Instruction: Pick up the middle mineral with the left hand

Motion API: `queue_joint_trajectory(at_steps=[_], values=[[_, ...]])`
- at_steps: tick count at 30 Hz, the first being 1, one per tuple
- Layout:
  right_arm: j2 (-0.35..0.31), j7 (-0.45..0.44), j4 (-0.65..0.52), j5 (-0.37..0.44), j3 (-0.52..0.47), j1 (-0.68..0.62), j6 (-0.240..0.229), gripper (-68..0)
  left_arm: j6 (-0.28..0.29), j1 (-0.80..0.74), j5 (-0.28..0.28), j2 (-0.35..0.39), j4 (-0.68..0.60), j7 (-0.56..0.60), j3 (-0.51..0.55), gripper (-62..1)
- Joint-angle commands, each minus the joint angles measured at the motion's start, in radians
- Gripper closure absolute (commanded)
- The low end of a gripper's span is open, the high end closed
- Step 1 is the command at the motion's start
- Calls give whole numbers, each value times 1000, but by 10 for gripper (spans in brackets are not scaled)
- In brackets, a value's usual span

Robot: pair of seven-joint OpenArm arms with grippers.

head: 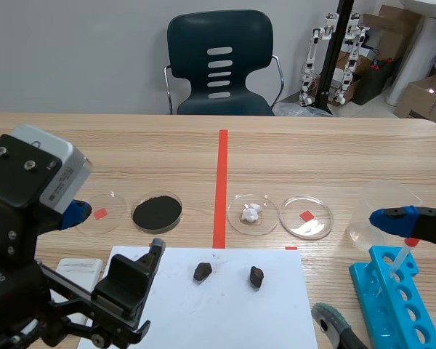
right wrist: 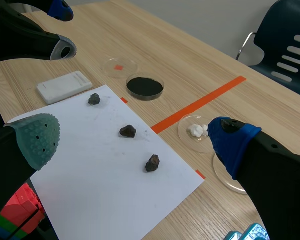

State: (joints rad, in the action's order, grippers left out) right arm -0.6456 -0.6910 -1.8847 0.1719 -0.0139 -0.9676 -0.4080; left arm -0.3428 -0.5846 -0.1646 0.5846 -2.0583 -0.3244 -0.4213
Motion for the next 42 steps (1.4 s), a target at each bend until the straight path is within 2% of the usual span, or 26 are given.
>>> queue_joint_trajectory(at_steps=[1,31,35,42], values=[[-11,-15,-7,14,-11,2,-1,-621,-2,0,2,-7,-3,13,-3,-546],[-11,-15,-7,14,-11,2,-1,-621,-2,0,1,-8,-3,7,-4,-546],[-11,-15,-7,14,-11,2,-1,-621,-6,18,2,-22,-3,-68,-5,-546],[-11,-15,-7,14,-11,2,-1,-621,-6,133,5,-61,-2,-305,-68,-546]])
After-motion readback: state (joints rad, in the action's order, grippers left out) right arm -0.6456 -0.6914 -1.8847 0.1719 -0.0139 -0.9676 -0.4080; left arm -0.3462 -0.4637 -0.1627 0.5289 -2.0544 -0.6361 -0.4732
